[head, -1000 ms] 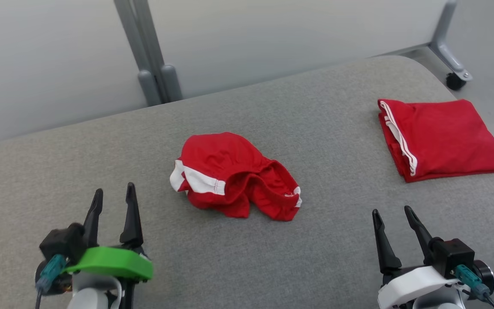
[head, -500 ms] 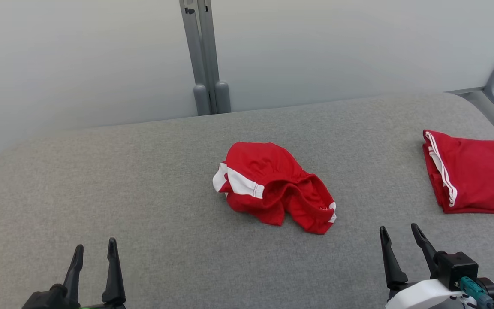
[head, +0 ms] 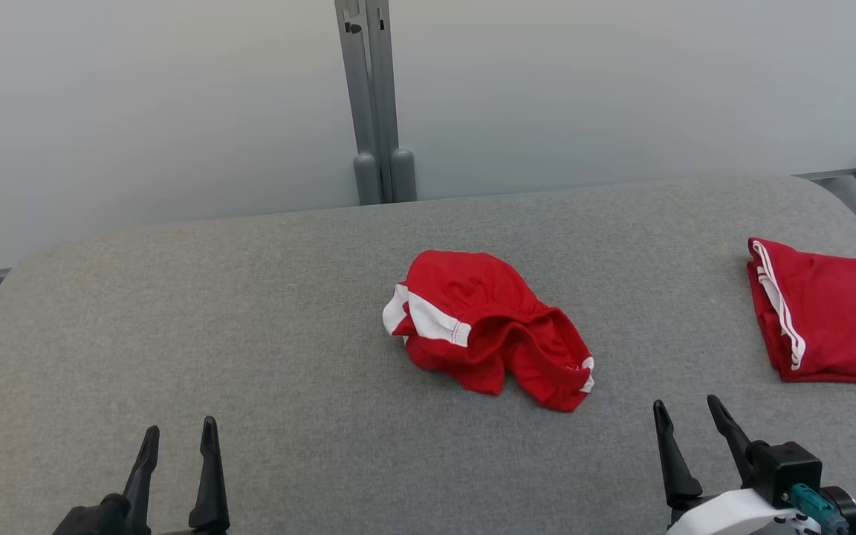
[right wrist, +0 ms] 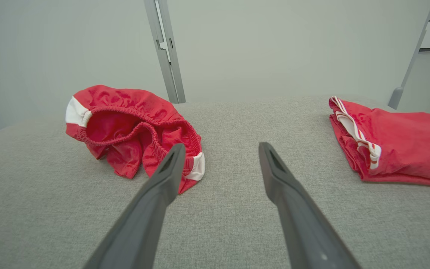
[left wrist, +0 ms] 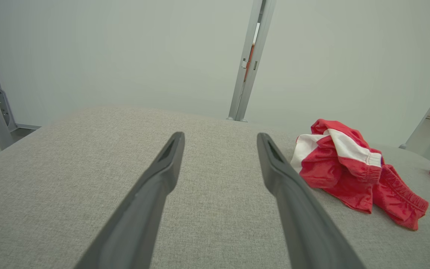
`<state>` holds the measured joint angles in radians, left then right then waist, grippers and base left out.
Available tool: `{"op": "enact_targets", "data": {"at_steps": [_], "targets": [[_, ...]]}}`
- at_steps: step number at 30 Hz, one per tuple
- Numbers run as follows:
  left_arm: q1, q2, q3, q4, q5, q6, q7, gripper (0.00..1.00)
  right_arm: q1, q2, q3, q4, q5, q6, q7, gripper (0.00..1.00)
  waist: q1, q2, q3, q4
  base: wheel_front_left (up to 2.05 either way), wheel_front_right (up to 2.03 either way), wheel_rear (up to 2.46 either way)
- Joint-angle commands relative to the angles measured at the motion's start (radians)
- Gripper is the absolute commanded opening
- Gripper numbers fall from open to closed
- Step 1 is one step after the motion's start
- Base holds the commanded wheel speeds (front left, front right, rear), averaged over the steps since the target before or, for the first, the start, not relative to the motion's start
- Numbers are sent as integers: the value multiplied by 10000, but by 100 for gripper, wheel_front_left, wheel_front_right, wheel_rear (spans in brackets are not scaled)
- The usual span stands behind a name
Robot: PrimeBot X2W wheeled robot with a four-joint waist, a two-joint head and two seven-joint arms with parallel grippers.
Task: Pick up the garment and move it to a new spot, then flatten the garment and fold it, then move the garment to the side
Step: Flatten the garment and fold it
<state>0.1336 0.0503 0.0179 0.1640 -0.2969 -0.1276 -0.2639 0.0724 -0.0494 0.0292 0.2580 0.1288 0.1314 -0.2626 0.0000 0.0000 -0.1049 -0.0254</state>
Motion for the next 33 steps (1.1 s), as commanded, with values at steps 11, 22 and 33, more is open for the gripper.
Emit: {"op": "enact_targets", "data": {"at_steps": [11,22,33], "targets": [[23,9,-46,60,-43,-37,-1,100,-3,-22,60,35,117,-16,-27,100,0,0,34,-86,0,0,0],[-826,206,-1368,382,-118,-39,-2,100,-181,-22,187,7,46,-16,-27,100,0,0,272,-629,0,0,0],[-3797,382,-4602,1973,-1517,-36,759,100,-417,-22,228,-39,-123,-16,-27,100,0,0,960,-2556,0,0,0]]}}
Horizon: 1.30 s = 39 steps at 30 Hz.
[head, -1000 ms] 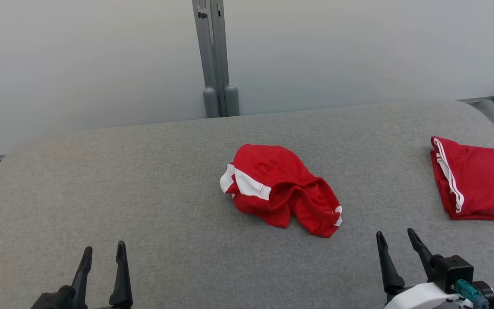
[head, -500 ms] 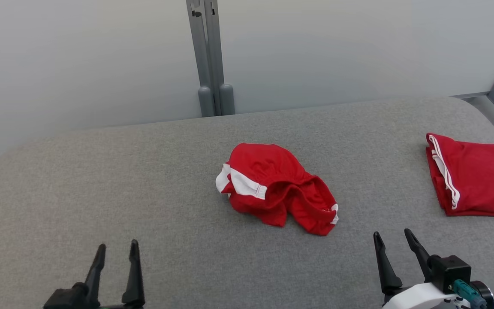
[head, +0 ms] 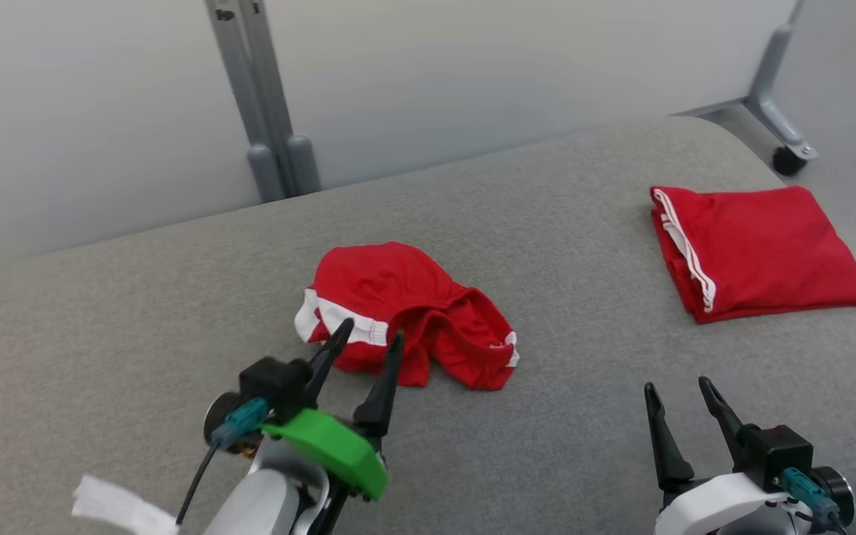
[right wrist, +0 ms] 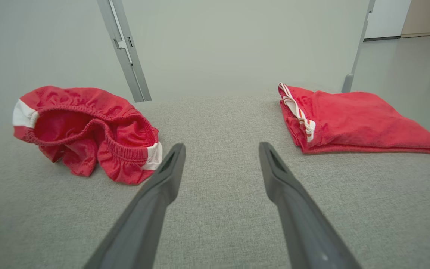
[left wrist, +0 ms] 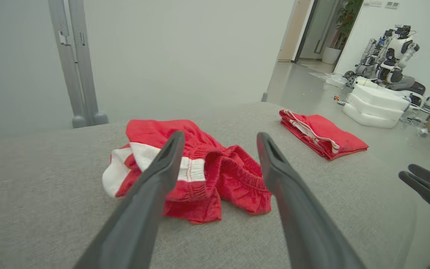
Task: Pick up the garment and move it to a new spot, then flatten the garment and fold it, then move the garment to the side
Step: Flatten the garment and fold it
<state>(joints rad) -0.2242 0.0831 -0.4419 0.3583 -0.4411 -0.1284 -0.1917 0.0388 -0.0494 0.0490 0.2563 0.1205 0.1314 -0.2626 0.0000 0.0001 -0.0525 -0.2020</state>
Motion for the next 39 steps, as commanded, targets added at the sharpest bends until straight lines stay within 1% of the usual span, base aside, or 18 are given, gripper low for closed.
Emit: {"op": "enact_targets", "data": {"at_steps": [1,5,8,12,14,19,21,27,30,31,32,33,34,36,39], "targets": [[-466,44,-277,181,-181,-26,151,100,-111,-21,4,-39,-37,-16,-27,100,0,-1,513,-941,0,0,0],[-1489,-22,-1267,960,-600,-24,633,100,-260,-21,3,-102,-16,-16,-27,100,0,-1,835,-1603,0,0,0],[-2062,-89,-1685,1764,-898,-24,1042,100,-335,-18,64,-146,47,-16,-26,100,0,-1,1084,-2059,0,0,0],[-2864,-205,-2185,2556,-1235,-25,1543,100,-306,-17,41,-137,147,-16,-26,100,0,-1,1335,-2402,0,0,0],[-3186,-211,-2342,2996,-1199,23,1824,100,-317,-13,74,-156,180,-16,-26,100,0,-1,1439,-2504,0,0,0],[-3831,-267,-2828,3893,-973,228,2419,100,-373,-16,15,-236,184,-16,-27,100,0,-1,1546,-2621,0,0,0],[-4042,-275,-3017,4237,-804,416,2682,100,-345,-16,-13,-269,183,-16,-27,100,0,-1,1562,-2604,0,0,0],[-4523,-290,-3832,5109,-324,757,3557,100,-351,-17,110,-225,150,-16,-27,100,0,-1,1527,-2465,0,0,0],[-4548,-302,-4206,5372,-304,727,4122,100,-347,-19,123,-215,116,-16,-27,100,0,-1,1468,-2375,0,0,0],[-4513,-303,-4281,5371,-366,672,4225,98,-343,-19,128,-206,111,-16,-27,100,0,-1,1450,-2350,0,0,0],[-4464,-304,-4369,5323,-437,653,4289,54,-334,-19,128,-193,95,-16,-27,100,0,-1,1427,-2321,0,0,0],[-4427,-304,-4431,5279,-515,658,4320,7,-332,-19,139,-184,85,-16,-27,100,0,-1,1411,-2302,0,0,0],[-4353,-304,-4508,5239,-624,633,4370,0,-336,-17,155,-169,74,-16,-26,100,0,-1,1393,-2284,0,0,0],[-4266,-303,-4568,5147,-844,628,4398,0,-371,-19,181,-143,53,-16,-27,100,0,-1,1359,-2262,0,0,0],[-4280,-304,-4594,5043,-1023,844,4104,0,-429,-19,229,-110,31,-16,-26,100,0,-1,1318,-2259,0,0,0]]}}
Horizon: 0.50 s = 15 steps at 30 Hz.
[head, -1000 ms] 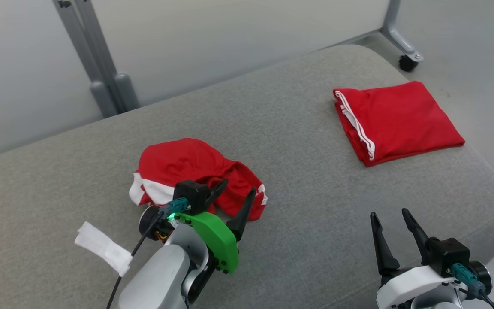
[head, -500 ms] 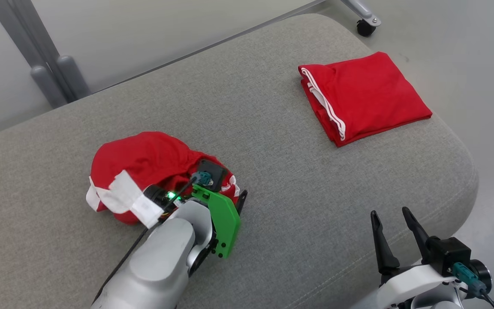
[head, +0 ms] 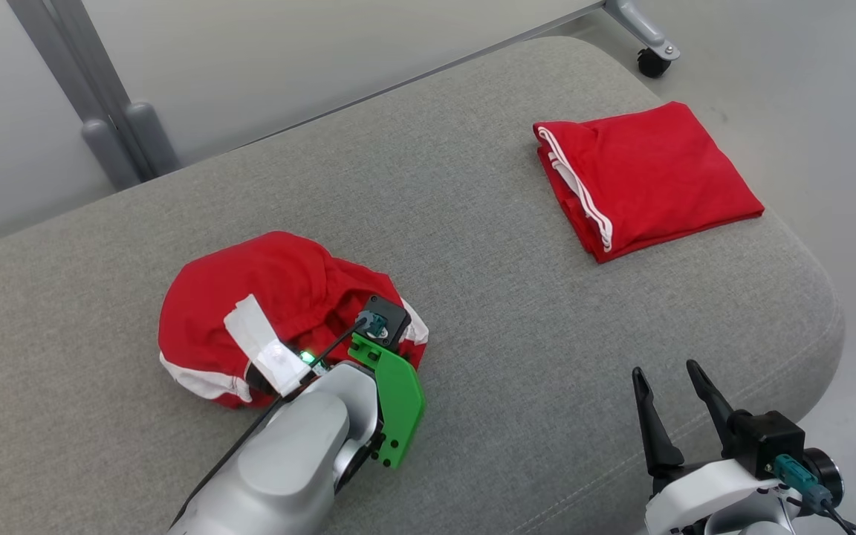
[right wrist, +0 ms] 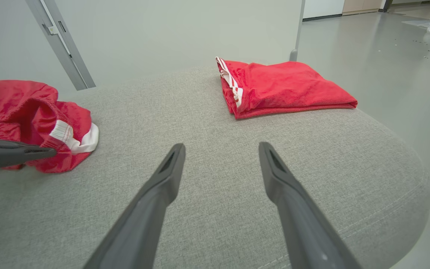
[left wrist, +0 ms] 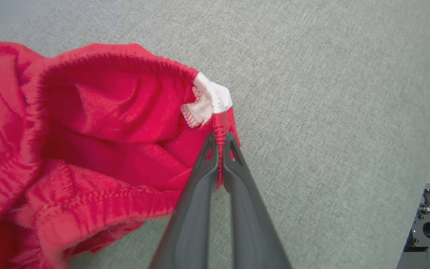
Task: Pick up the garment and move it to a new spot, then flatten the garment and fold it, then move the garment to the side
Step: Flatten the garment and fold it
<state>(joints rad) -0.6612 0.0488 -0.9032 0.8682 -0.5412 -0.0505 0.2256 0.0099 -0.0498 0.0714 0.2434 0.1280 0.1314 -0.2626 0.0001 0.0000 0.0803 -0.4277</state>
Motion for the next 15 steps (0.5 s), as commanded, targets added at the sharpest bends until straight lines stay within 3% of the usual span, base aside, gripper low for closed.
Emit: {"op": "enact_targets", "data": {"at_steps": [1,4,5,15], "targets": [[53,39,22,-76,-50,170,-249,0,-154,-15,14,37,-43,-16,-27,100,-1,0,-27,-6,0,0,0],[-165,40,76,-181,-163,436,-897,0,-152,-15,20,51,-69,-16,-26,100,-1,0,-73,-26,0,0,0],[-445,35,135,-450,-256,504,-1584,0,-130,-15,-23,55,-82,-16,-27,100,-1,0,-118,-31,0,0,0],[-2202,37,456,-1528,101,605,-4508,0,-27,-14,-91,55,-76,-16,-27,100,-1,0,-348,19,0,0,0]]}}
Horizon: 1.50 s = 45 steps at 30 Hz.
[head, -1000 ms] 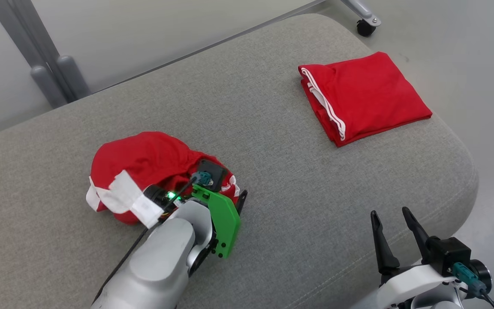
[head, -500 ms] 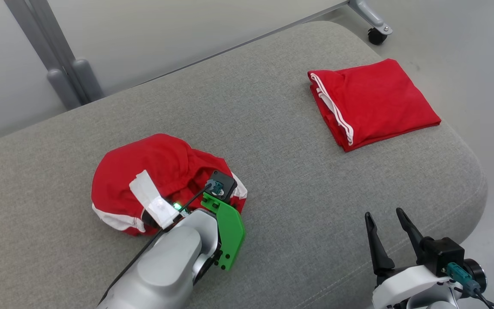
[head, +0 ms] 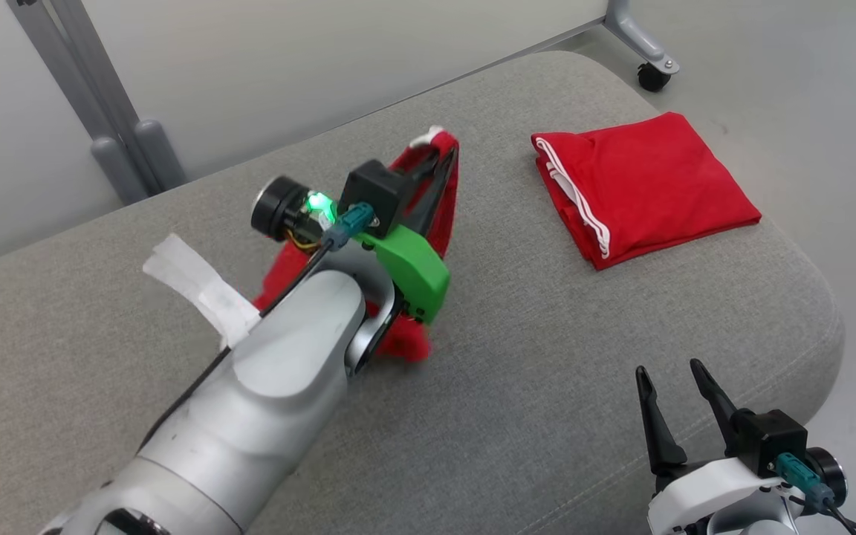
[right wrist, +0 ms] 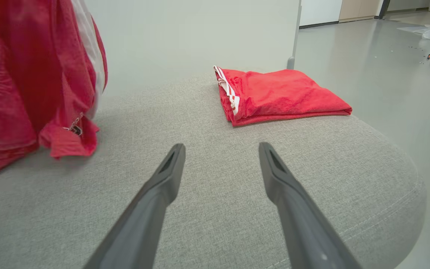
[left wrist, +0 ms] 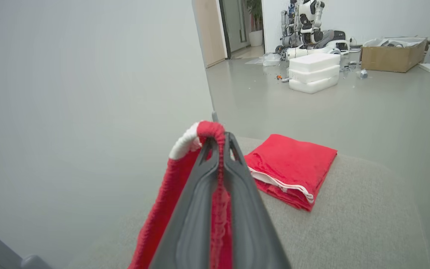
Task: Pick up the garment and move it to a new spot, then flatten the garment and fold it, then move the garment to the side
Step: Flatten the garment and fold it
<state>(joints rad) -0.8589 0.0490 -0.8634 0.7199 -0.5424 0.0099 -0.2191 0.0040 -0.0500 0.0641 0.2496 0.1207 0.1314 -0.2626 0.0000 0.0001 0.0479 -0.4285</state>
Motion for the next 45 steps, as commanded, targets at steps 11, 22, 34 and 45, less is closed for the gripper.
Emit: {"op": "enact_targets", "data": {"at_steps": [11,22,34,45], "targets": [[751,534,27,-453,-285,-594,58,0,285,-15,-136,-34,119,-16,-26,100,0,-1,-81,877,0,0,0],[4127,2208,-1004,-1558,-885,-1096,1098,0,533,-13,-66,-8,136,-16,-27,100,0,-1,-245,2446,0,0,0],[5402,2801,-695,-2395,-1879,-679,1502,100,499,-16,62,114,156,-16,-26,100,0,-1,-508,3006,0,0,0],[4255,2800,319,-2906,-2779,-158,2254,100,413,-15,89,108,193,-16,-27,100,0,-1,-561,2854,0,0,0]]}}
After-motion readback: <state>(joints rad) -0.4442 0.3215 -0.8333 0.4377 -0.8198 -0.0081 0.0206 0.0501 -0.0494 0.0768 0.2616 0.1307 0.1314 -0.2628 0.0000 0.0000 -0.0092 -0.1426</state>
